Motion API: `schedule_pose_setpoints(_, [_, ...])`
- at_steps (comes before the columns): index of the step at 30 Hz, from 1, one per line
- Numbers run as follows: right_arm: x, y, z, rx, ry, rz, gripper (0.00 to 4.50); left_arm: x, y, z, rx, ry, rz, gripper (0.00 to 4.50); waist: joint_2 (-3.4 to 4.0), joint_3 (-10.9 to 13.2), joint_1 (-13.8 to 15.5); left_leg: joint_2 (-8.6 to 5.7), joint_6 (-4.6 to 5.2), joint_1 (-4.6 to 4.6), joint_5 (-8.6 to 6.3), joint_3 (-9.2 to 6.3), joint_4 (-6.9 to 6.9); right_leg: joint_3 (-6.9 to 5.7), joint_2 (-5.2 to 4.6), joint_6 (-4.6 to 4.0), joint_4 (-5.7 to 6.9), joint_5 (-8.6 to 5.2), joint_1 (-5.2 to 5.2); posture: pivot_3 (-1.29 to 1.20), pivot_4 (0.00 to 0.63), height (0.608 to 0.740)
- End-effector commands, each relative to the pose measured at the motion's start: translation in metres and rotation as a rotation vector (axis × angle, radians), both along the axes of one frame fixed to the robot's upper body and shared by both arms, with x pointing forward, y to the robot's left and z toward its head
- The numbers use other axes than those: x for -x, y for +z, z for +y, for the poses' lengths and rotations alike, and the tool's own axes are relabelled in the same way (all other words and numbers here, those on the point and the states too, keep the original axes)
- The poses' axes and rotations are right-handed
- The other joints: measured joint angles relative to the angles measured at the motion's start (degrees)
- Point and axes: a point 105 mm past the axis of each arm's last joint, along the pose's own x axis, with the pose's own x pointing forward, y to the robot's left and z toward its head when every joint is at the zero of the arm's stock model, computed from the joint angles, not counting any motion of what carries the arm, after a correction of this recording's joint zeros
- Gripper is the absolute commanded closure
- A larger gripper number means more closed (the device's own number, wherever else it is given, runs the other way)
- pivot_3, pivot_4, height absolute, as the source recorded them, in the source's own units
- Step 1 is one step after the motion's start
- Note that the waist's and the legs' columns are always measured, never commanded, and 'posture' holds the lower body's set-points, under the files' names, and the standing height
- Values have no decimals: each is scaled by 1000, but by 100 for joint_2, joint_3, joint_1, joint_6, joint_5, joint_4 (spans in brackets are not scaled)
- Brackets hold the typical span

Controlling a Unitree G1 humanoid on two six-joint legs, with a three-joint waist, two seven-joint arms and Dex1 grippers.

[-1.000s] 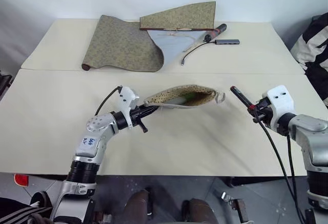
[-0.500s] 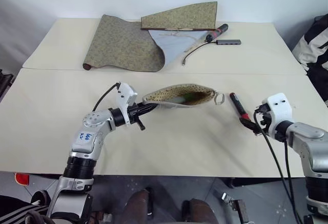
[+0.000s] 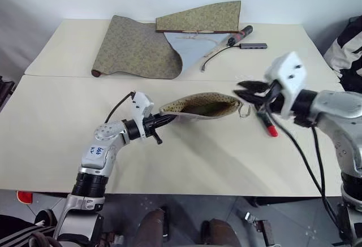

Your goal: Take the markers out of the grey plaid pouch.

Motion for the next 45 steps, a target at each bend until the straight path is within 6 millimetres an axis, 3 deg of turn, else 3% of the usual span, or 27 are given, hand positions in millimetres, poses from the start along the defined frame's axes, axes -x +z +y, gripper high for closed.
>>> schedule_pose_setpoints(1, [1,-6,14,103,27,-65,3388,3,11,-8,4,-28,-44,4500,0,0,2,0,0,0,0,1,0,0,1,0,1,0,-1,0,150,740])
schedule_pose_setpoints(6, [-21,-22,10,250,-30,-154,3388,6,13,-13,8,-41,-42,4500,0,0,1,-7,1,-1,0,6,5,2,1,4,-2,2,-2,0,150,740])
schedule_pose_setpoints(12, [-22,-37,13,386,37,-205,3388,11,16,-20,14,-64,-25,4500,0,0,-6,-3,0,0,1,5,5,2,7,3,17,2,-5,0,150,740])
schedule_pose_setpoints(17, [-36,-39,16,580,59,-343,3388,17,16,-28,-1,-119,20,4500,0,0,-29,-4,0,0,1,8,9,5,8,3,16,2,-7,0,150,740])
schedule_pose_setpoints(23, [-40,-71,23,791,151,-314,3388,23,10,-38,2,-219,107,4500,0,0,-37,-3,-1,0,2,6,11,6,9,3,17,2,-8,0,150,740])
schedule_pose_setpoints(41, [-69,-84,24,941,101,-308,3388,11,9,-38,23,-236,132,4500,0,0,-138,-1,-1,1,3,3,25,6,14,3,27,2,-1,0,150,740])
schedule_pose_setpoints(45, [-66,-84,21,908,121,-229,3223,10,7,-38,13,-225,121,4500,0,0,-139,0,-1,3,3,3,26,7,16,3,27,2,0,0,150,740])
